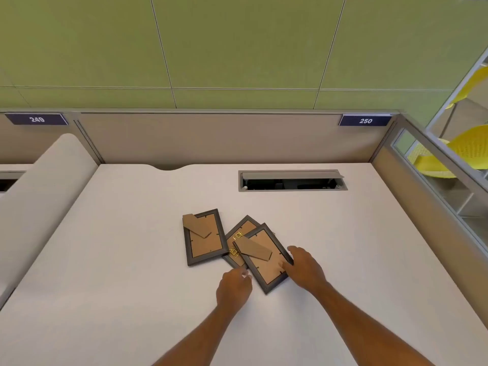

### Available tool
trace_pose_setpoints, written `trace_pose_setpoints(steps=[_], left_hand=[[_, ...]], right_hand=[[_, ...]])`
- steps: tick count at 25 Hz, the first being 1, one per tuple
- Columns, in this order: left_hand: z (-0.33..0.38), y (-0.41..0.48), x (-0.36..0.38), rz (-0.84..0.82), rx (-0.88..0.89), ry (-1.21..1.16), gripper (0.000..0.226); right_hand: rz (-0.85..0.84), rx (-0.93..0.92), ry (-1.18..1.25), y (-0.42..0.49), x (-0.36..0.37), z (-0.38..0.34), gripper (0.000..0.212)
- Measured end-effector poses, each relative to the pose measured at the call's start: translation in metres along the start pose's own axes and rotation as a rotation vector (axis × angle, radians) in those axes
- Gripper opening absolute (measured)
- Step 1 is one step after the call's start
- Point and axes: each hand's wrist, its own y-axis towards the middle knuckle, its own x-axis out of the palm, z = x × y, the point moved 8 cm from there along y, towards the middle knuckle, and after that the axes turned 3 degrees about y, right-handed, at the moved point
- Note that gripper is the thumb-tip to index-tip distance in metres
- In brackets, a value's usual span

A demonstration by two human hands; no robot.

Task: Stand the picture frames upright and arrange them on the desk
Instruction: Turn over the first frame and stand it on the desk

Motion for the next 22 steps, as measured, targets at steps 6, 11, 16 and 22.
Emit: trace_pose_setpoints(steps=[6,11,16,22], left_hand=[[-0.004,0.002,0.024,-0.114,-0.147,-0.281,0.028],[-0.014,-0.001,0.032,-0.079,-0.411,-0.648,0.006],[-0.011,-0.003,0.043,-0.177,-0.459,-0.908,0.014],[-0.010,0.005,0.031,-0.159,-0.433,-0.903,0.022]], right_hand=[[-0.023,0.058,0.116,0.008,0.018,0.014,0.028],[0.041,0.103,0.214,0.004,0.015,0.015,0.023],[0.059,0.169,0.327,-0.001,0.017,0.019,0.051],[0.093,0.153,0.396,-0.001,0.013,0.021,0.035]])
